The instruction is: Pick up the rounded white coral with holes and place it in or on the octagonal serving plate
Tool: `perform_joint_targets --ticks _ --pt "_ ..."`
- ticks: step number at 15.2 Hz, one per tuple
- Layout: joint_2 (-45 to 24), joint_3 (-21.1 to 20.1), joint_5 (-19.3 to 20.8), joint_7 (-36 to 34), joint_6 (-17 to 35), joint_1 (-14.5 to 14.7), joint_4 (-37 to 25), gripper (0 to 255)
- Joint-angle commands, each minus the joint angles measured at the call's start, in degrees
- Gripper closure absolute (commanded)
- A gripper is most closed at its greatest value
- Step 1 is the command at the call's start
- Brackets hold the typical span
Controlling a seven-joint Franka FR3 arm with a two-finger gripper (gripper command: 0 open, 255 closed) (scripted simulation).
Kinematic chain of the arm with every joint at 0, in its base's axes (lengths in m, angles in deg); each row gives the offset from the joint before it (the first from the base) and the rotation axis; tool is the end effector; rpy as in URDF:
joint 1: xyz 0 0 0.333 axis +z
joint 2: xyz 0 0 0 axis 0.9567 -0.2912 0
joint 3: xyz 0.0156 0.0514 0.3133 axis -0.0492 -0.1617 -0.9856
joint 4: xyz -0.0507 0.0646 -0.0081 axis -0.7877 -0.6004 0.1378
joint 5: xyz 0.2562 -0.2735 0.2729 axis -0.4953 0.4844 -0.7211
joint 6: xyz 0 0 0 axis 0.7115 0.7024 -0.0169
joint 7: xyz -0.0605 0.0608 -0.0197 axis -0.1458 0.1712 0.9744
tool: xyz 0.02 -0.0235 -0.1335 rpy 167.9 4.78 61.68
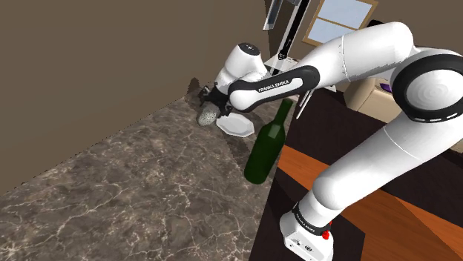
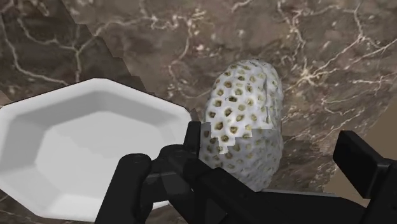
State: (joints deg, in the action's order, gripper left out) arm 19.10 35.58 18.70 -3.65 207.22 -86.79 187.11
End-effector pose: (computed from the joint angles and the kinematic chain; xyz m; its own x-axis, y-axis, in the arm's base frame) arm 0.5668 0.0523 0.3384 0.3936 -0.8858 0.2459 -0.8401 -0.4552 -0.2950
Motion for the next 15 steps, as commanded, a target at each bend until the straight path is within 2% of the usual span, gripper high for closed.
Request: perform_joint_targets --ticks 1,6,7,11,13,15 --pt "-1.3 -0.2 0.6 -0.3 0.3 -0.1 1.1 0" --pt "-1.3 -0.2 0.6 -0.2 0.3 -0.2 1.1 0" --pt "-2.3 -0.3 1.1 -0.6 0.6 -0.4 0.5 255" --pt "-1.2 0.2 0.1 0.6 -0.6 -0.2 0.3 255" --pt "-3.3 -0.6 1.8 -1.2 0.5 -0.6 -0.5 255" --pt "-2.5 -1.1 1.2 -1.5 -2.2 -0.1 -2.4 255"
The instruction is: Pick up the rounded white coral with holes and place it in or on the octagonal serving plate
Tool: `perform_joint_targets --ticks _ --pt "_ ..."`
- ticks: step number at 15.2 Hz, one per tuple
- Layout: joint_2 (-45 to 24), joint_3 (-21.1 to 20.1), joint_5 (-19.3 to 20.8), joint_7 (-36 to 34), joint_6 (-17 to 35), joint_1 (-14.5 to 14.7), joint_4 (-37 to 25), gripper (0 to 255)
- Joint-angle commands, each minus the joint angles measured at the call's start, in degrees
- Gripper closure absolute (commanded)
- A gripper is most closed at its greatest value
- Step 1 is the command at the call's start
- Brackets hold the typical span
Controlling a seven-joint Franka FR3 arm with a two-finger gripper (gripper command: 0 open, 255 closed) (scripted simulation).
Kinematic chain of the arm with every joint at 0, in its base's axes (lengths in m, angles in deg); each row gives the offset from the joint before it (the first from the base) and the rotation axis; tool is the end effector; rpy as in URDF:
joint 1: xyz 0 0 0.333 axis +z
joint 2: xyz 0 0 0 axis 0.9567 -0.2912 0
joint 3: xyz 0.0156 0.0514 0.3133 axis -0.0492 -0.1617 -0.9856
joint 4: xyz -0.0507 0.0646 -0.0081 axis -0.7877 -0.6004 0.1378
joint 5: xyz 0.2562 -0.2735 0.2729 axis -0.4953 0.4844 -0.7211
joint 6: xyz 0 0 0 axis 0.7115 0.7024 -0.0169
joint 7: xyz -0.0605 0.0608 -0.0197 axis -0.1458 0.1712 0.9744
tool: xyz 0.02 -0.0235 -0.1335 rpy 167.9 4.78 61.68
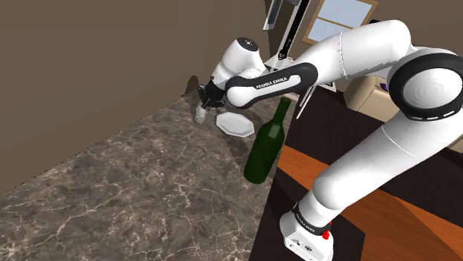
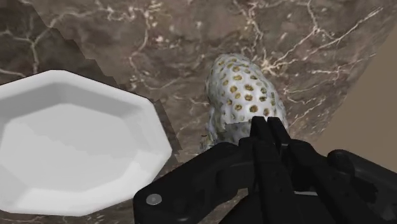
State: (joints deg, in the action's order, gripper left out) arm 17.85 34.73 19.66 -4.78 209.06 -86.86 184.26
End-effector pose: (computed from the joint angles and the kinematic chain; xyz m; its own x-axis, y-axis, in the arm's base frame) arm 0.5844 0.0644 0.3572 0.3904 -0.8825 0.2622 -0.8140 -0.4639 -0.3496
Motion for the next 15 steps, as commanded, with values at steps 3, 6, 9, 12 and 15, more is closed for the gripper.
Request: perform_joint_targets --ticks 3,6,9,12,15 --pt "1.3 0.2 -0.3 0.1 0.7 0.0 1.8 0" --pt "-5.2 5.7 -11.1 16.9 -14.2 1.3 -10.2 0" --pt "-6.9 5.3 -10.5 16.5 -12.1 1.0 -9.9 0" --pt "-8.8 5.2 -9.8 16.0 -10.1 1.0 -9.6 0" --pt "-9.7 5.2 -9.4 15.7 -9.0 1.0 -9.5 0"
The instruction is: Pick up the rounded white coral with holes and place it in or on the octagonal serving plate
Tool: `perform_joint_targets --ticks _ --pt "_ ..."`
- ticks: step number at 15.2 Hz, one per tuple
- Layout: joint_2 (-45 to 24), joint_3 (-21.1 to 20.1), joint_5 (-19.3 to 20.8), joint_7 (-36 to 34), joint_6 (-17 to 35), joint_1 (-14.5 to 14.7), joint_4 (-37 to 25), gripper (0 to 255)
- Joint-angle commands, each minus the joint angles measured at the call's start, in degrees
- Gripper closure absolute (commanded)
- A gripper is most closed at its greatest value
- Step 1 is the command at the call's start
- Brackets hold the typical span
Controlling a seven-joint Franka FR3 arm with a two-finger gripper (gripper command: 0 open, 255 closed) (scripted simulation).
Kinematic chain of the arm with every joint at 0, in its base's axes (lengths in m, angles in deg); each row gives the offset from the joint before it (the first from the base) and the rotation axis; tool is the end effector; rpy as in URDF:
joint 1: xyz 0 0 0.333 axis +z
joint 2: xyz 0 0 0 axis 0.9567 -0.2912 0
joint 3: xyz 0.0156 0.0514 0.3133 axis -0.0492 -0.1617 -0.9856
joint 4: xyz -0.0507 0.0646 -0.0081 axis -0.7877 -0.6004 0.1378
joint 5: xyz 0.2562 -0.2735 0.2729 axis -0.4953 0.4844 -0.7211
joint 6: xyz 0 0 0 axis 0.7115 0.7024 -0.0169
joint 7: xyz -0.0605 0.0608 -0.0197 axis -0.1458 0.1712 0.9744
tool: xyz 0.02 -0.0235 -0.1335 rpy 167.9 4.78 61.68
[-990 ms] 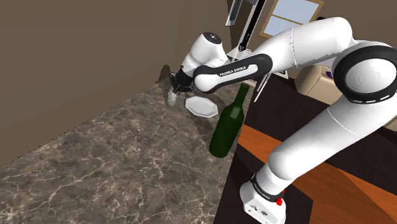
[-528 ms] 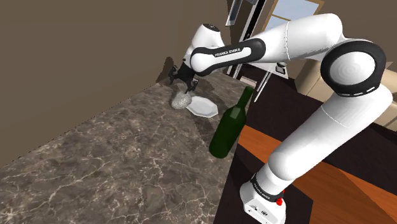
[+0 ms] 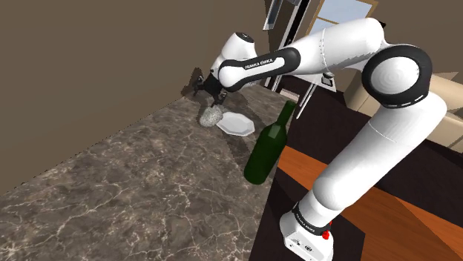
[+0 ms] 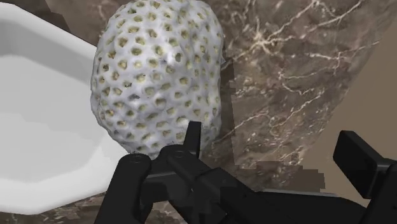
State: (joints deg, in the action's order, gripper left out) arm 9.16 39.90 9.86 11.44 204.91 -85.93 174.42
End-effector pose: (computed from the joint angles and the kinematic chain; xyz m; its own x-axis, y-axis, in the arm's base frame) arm 0.6357 0.0209 0.3546 0.4742 -0.8625 0.1767 -0.7963 -0.5058 -0.3317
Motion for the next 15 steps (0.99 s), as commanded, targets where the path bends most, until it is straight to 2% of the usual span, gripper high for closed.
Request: perform_joint_targets --ticks 1,6,7,15 --pt "-1.1 0.0 0.4 -0.5 -4.9 0.0 0.3 0" --pt "-1.1 0.0 0.4 -0.5 -4.9 0.0 0.3 0" --pt "-1.0 -0.1 0.6 -0.8 -5.2 0.1 0.0 255" --pt "1.4 -0.3 -0.2 -0.8 -6.1 0.3 1.4 255"
